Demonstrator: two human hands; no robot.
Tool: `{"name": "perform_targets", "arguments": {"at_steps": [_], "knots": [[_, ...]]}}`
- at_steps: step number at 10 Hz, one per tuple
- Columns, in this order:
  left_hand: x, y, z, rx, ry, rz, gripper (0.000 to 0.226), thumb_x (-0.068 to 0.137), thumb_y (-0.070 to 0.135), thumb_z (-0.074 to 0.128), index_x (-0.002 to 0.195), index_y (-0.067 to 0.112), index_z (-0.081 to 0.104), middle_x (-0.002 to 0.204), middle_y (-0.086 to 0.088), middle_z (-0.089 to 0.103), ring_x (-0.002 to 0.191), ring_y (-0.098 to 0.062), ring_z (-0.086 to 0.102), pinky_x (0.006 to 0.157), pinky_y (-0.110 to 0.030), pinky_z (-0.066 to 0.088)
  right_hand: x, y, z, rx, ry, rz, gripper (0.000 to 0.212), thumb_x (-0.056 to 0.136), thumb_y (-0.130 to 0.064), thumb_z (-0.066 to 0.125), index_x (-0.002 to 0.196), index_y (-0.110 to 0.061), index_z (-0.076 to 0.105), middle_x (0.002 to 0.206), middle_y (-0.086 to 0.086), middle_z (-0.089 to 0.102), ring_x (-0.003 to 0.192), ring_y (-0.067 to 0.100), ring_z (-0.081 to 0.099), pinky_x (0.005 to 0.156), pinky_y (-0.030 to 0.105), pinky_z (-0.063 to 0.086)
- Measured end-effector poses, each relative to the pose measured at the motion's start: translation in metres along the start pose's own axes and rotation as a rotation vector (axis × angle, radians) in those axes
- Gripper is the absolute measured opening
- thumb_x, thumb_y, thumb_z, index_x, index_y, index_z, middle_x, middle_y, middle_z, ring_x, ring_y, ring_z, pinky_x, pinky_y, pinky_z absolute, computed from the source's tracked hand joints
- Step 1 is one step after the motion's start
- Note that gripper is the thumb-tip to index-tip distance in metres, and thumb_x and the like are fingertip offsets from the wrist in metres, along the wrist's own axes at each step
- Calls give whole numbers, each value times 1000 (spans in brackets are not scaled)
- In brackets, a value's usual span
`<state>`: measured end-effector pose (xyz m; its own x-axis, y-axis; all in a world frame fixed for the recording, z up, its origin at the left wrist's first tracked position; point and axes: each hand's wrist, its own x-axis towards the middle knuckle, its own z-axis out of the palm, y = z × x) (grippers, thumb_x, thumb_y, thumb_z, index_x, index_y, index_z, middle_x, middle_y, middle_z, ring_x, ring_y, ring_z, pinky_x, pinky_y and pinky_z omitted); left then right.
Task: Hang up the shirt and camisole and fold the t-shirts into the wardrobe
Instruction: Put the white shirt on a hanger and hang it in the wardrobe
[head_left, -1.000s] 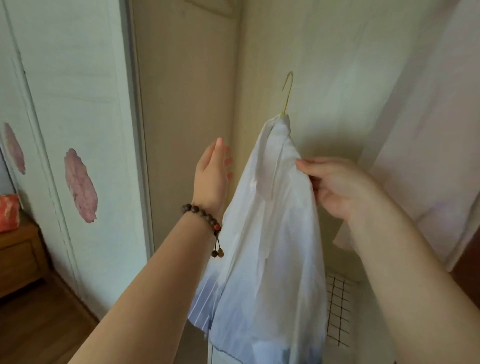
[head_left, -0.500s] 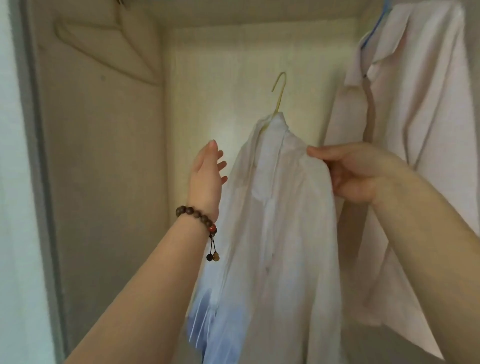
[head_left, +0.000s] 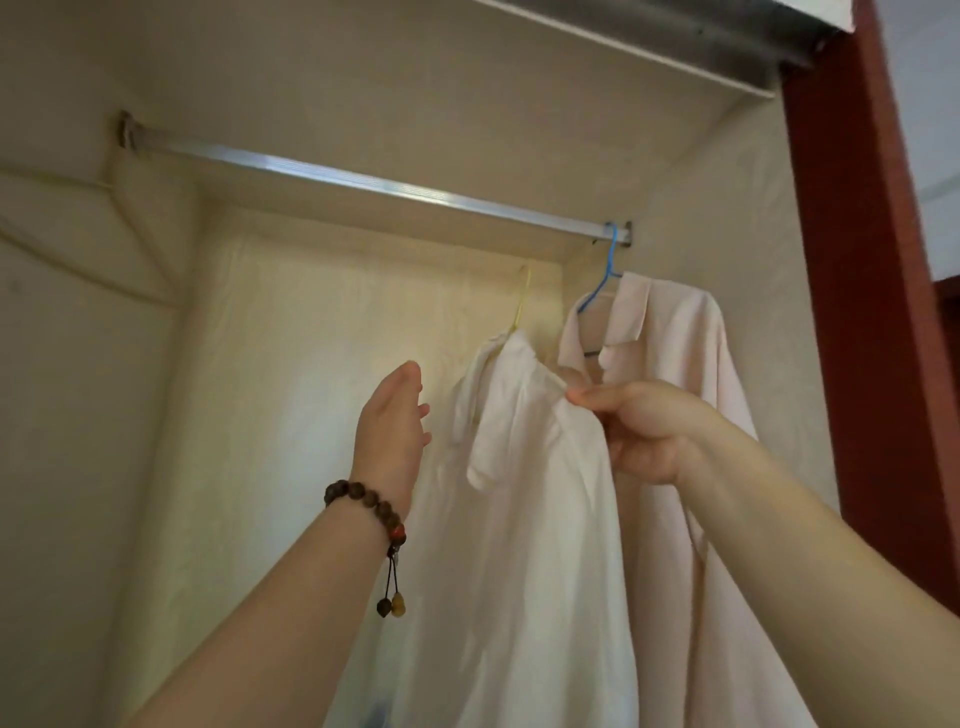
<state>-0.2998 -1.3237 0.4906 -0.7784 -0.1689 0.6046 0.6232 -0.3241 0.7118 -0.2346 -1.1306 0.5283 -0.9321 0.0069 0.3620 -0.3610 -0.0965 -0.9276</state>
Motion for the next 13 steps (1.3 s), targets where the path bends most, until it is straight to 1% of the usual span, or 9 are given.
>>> {"name": "perform_targets", "arguments": {"at_steps": [1, 2, 3, 5, 6, 7, 10, 11, 13], "knots": [[18, 6, 14, -33, -20, 18, 43, 98, 41, 44, 136, 22, 50, 133, 5, 53, 111, -14, 56, 95, -36, 48, 18, -21, -5, -44, 40, -47, 27, 90, -6, 57, 114, 4, 60, 97, 14, 65, 84, 23, 63, 68, 29, 57], [35, 11, 28, -62, -51, 40, 44, 98, 41, 44, 137, 22, 49, 133, 4, 53, 113, -15, 56, 97, -37, 47, 33, -43, -8, -91, 63, -75, 16, 92, -4, 54, 103, 3, 63, 94, 13, 65, 80, 23, 63, 75, 32, 53], [54, 12, 43, -93, -79, 54, 45, 98, 42, 44, 138, 21, 48, 135, 3, 52, 115, -16, 55, 100, -39, 46, 52, -64, -14, -103, 95, -116, 11, 92, -3, 52, 95, -2, 63, 86, 11, 66, 69, 19, 65, 60, 27, 56], [92, 8, 68, -99, -119, 85, 46, 98, 43, 43, 139, 23, 47, 128, 2, 55, 110, -15, 56, 99, -40, 47, 89, -99, -34, -134, 156, -133, 16, 95, -6, 50, 87, -3, 63, 70, 8, 70, 60, 17, 67, 60, 27, 56], [104, 5, 78, -110, -140, 96, 45, 98, 42, 43, 139, 23, 46, 134, 2, 52, 114, -17, 55, 98, -39, 47, 104, -111, -43, -162, 189, -117, 15, 96, -7, 50, 89, 0, 61, 80, 11, 66, 75, 21, 63, 65, 32, 55], [113, 3, 89, -110, -153, 108, 44, 99, 41, 42, 138, 23, 46, 136, 3, 51, 117, -18, 54, 100, -41, 46, 121, -121, -48, -158, 224, -116, 15, 96, -6, 50, 89, 1, 61, 76, 11, 67, 76, 22, 61, 51, 28, 56], [129, -8, 103, -89, -167, 109, 43, 98, 42, 42, 138, 24, 47, 134, 3, 52, 114, -17, 54, 98, -40, 47, 151, -120, -51, -266, 272, -68, 17, 97, -4, 47, 85, 1, 57, 84, 11, 61, 73, 21, 58, 60, 32, 50], [130, -16, 102, -72, -174, 112, 42, 98, 42, 42, 136, 25, 48, 133, 4, 52, 113, -17, 55, 98, -40, 47, 154, -116, -53, -286, 273, -51, 16, 97, -3, 48, 84, 1, 58, 82, 11, 62, 71, 21, 59, 46, 27, 53], [133, -27, 100, -60, -173, 96, 41, 99, 43, 41, 135, 26, 48, 134, 5, 52, 110, -16, 56, 94, -40, 48, 154, -117, -63, -413, 287, -55, 7, 90, -9, 61, 86, -4, 63, 82, 8, 64, 72, 19, 61, 63, 31, 54]]}}
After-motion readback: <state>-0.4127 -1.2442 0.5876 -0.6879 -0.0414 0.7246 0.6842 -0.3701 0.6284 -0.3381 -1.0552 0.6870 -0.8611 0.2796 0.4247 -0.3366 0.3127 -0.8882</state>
